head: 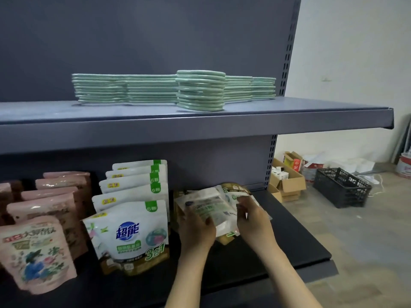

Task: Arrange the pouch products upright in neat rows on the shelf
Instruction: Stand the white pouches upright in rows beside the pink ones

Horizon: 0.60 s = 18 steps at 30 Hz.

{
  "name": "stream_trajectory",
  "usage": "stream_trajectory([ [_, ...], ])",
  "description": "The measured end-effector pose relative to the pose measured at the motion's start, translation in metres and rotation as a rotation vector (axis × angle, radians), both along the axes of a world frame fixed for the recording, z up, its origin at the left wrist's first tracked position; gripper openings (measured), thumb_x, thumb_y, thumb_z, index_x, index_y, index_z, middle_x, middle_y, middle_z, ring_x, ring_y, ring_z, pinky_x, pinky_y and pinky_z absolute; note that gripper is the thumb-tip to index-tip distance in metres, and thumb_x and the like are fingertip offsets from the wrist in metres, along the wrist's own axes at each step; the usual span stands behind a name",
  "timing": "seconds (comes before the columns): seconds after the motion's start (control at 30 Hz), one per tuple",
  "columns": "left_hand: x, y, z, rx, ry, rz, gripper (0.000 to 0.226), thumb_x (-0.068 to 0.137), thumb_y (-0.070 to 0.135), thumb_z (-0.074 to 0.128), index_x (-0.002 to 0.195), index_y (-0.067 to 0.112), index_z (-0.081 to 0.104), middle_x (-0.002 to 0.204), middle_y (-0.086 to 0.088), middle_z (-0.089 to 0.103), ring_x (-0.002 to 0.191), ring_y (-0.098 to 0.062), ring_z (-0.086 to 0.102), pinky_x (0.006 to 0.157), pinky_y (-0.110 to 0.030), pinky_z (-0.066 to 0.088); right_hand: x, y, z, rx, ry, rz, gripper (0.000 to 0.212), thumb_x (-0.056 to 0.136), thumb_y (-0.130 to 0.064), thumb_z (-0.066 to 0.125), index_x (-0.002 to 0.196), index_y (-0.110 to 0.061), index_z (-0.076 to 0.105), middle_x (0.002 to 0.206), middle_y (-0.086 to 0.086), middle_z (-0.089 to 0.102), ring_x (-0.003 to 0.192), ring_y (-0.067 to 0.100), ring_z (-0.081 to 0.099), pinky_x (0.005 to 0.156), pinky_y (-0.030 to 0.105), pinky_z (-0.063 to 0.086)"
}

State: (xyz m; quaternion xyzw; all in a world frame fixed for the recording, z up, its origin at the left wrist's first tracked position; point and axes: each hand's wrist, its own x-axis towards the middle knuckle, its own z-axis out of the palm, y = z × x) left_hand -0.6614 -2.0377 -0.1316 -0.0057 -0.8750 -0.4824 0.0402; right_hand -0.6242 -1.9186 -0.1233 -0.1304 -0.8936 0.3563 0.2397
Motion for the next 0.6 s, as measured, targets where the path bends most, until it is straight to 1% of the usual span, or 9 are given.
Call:
stream_trajectory([
  [0.07, -0.005, 0.002, -0.011, 0.048, -0.040, 0.036, 0.068, 0.087, 0.020, 0.054, 0.144, 0.009, 0.017, 0.145, -0.013, 0.033, 0.132, -0.027, 0.034, 0.105, -0.033, 0.034, -0.004, 0.002, -0.006, -0.018, -0.021, -0.023, 0.028, 0.093, -0.005, 0.045, 0.119, -0.004, 0.055, 0.106, 0.014, 0.066, 0.102, 0.030, 0.059, 0.079, 0.035, 0.045],
  [0.13, -0.012, 0.003, -0.016, 0.141, -0.077, 0.074, 0.066, 0.085, 0.022, 0.059, 0.139, 0.006, 0.025, 0.139, -0.014, 0.042, 0.126, -0.029, 0.043, 0.097, -0.034, 0.042, -0.008, 0.004, -0.011, -0.029, -0.030, -0.029, 0.027, 0.092, -0.005, 0.046, 0.118, -0.003, 0.056, 0.103, 0.015, 0.067, 0.098, 0.029, 0.060, 0.077, 0.034, 0.045],
  [0.23, -0.024, 0.007, -0.022, 0.319, -0.123, 0.110, 0.066, 0.075, 0.021, 0.070, 0.130, 0.003, 0.039, 0.126, -0.014, 0.057, 0.113, -0.029, 0.057, 0.081, -0.028, 0.048, -0.012, 0.009, -0.015, -0.033, -0.038, -0.009, 0.027, 0.093, -0.005, 0.046, 0.118, -0.004, 0.056, 0.104, 0.015, 0.067, 0.097, 0.029, 0.061, 0.071, 0.031, 0.043],
  [0.3, -0.028, 0.011, -0.021, 0.325, -0.052, 0.126, 0.053, 0.074, 0.016, 0.071, 0.122, 0.003, 0.050, 0.118, -0.012, 0.063, 0.105, -0.025, 0.061, 0.071, -0.020, 0.049, -0.015, 0.014, -0.016, -0.041, -0.028, 0.010, 0.027, 0.095, -0.008, 0.045, 0.119, -0.005, 0.056, 0.106, 0.012, 0.067, 0.097, 0.026, 0.061, 0.068, 0.025, 0.039],
  [0.37, -0.024, 0.017, -0.013, 0.306, 0.104, 0.175, 0.041, 0.080, 0.009, 0.065, 0.119, 0.006, 0.054, 0.114, -0.009, 0.066, 0.101, -0.021, 0.063, 0.061, -0.010, 0.043, -0.019, 0.018, -0.014, -0.099, -0.010, 0.044, 0.026, 0.097, -0.016, 0.045, 0.118, -0.008, 0.057, 0.101, 0.007, 0.068, 0.090, 0.017, 0.061, 0.067, 0.023, 0.041],
  [0.43, -0.018, 0.026, 0.000, 0.253, 0.314, 0.207, 0.038, 0.083, 0.007, 0.062, 0.121, 0.008, 0.055, 0.110, -0.008, 0.068, 0.094, -0.018, 0.065, 0.065, -0.014, 0.043, -0.025, 0.020, -0.009, -0.267, -0.009, 0.099, 0.028, 0.097, -0.029, 0.045, 0.115, -0.014, 0.060, 0.093, -0.001, 0.067, 0.086, 0.011, 0.060, 0.069, 0.019, 0.045],
  [0.47, -0.013, 0.032, 0.006, 0.209, 0.412, 0.203, 0.038, 0.083, 0.008, 0.062, 0.120, 0.009, 0.055, 0.105, -0.006, 0.069, 0.089, -0.015, 0.065, 0.066, -0.015, 0.042, -0.027, 0.022, -0.005, -0.408, -0.012, 0.137, 0.029, 0.096, -0.037, 0.045, 0.112, -0.018, 0.061, 0.092, -0.003, 0.067, 0.090, 0.011, 0.062, 0.077, 0.021, 0.049],
  [0.53, -0.005, 0.047, 0.014, 0.134, 0.570, 0.124, 0.034, 0.081, 0.008, 0.065, 0.115, 0.011, 0.059, 0.092, -0.002, 0.072, 0.076, -0.012, 0.066, 0.062, -0.016, 0.046, -0.031, 0.029, 0.002, -0.710, -0.025, 0.226, 0.037, 0.092, -0.052, 0.044, 0.109, -0.025, 0.061, 0.101, -0.001, 0.069, 0.100, 0.017, 0.065, 0.093, 0.037, 0.052],
  [0.6, 0.000, 0.064, 0.012, 0.027, 0.720, 0.017, 0.027, 0.081, 0.014, 0.063, 0.108, 0.016, 0.061, 0.082, 0.001, 0.073, 0.068, -0.011, 0.069, 0.057, -0.020, 0.053, -0.031, 0.039, 0.009, -0.984, -0.067, 0.376, 0.050, 0.087, -0.062, 0.044, 0.120, -0.027, 0.058, 0.113, 0.002, 0.069, 0.107, 0.019, 0.064, 0.097, 0.043, 0.049],
])
